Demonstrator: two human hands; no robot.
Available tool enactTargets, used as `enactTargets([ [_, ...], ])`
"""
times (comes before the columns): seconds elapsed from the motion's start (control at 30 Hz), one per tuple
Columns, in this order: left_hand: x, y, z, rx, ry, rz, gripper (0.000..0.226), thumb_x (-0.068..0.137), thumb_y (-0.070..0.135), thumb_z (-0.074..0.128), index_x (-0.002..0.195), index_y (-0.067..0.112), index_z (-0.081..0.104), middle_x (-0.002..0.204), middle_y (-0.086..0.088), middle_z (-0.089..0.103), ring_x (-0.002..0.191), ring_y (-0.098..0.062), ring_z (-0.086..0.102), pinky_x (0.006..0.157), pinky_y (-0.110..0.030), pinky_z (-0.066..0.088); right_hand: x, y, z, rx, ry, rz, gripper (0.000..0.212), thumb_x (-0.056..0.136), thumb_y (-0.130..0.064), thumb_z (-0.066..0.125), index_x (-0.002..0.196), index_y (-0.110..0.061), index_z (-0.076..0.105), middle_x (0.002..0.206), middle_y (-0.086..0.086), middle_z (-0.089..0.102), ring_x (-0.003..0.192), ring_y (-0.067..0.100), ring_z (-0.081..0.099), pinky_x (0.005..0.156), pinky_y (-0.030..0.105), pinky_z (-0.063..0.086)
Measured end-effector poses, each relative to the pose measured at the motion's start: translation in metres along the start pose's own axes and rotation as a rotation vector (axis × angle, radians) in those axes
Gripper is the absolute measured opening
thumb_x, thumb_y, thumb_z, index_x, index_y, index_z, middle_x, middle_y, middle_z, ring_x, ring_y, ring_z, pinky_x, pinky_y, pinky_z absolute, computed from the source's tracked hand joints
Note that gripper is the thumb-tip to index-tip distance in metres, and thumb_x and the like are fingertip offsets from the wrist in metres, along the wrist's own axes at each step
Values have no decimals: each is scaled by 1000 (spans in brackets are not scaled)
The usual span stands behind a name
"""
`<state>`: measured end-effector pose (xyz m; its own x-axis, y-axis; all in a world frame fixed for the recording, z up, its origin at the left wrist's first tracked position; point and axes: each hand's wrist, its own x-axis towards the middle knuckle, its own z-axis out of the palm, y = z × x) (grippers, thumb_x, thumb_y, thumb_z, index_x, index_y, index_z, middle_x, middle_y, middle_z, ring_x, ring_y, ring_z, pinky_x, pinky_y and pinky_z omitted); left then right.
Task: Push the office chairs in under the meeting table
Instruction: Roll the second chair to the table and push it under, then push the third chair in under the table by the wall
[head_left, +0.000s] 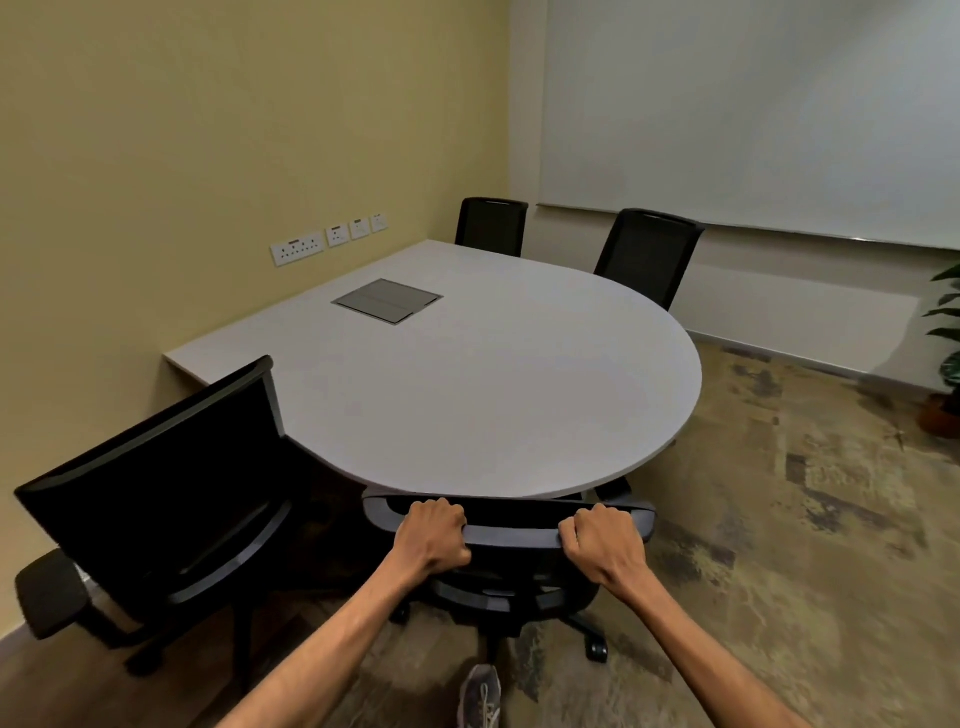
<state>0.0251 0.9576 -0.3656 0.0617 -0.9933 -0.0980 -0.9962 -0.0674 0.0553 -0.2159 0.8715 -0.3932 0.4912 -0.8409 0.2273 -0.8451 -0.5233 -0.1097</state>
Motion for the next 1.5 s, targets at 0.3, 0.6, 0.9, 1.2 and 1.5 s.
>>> enactTargets([
  [0.3, 90, 1, -4, 53, 54, -92, 32, 70, 33, 54, 90, 12, 66, 92, -11, 68, 87, -33, 62, 76, -36, 43, 94, 42, 9, 45, 67, -34, 42, 78, -35, 35, 41, -16, 28, 44, 7, 53, 42, 28, 50, 47, 32, 27],
  [0.6, 129, -1, -7, 60, 30, -78, 30, 67, 32, 50, 81, 13, 69, 77, -10, 66, 76, -32, 62, 70, -34, 42, 134, 64, 22, 49, 99, -85, 41, 76, -35, 38, 39, -19, 29, 38, 4, 49, 33, 21, 43, 43, 25, 20],
  [0.9, 108, 17, -13, 49, 73, -93, 30, 72, 37, 51, 84, 12, 63, 75, -7, 66, 72, -29, 61, 70, -34, 46, 118, 69, 15, 142, 62, -96, 47, 84, -37, 29, 40, -19, 27, 39, -5, 31, 38, 12, 30, 48, 28, 20],
  [1.2, -21, 29, 5, -60, 551, -295, 79, 78, 68, 52, 130, 8, 49, 132, -12, 52, 123, -28, 48, 105, -43, 39, 73, 41, 4, 313, 221, -217, 19, 91, -35, 44, 100, -21, 53, 96, -3, 52, 92, 16, 45, 80, 30, 34],
  [1.5, -160, -78, -19, -17, 694, -805, 79, 86, 63, 45, 138, 4, 44, 137, -15, 52, 130, -31, 45, 107, -46, 39, 83, -99, -6, 459, 188, -425, 27, 89, -43, 42, 107, -25, 50, 105, -3, 55, 98, 14, 46, 86, 29, 33],
])
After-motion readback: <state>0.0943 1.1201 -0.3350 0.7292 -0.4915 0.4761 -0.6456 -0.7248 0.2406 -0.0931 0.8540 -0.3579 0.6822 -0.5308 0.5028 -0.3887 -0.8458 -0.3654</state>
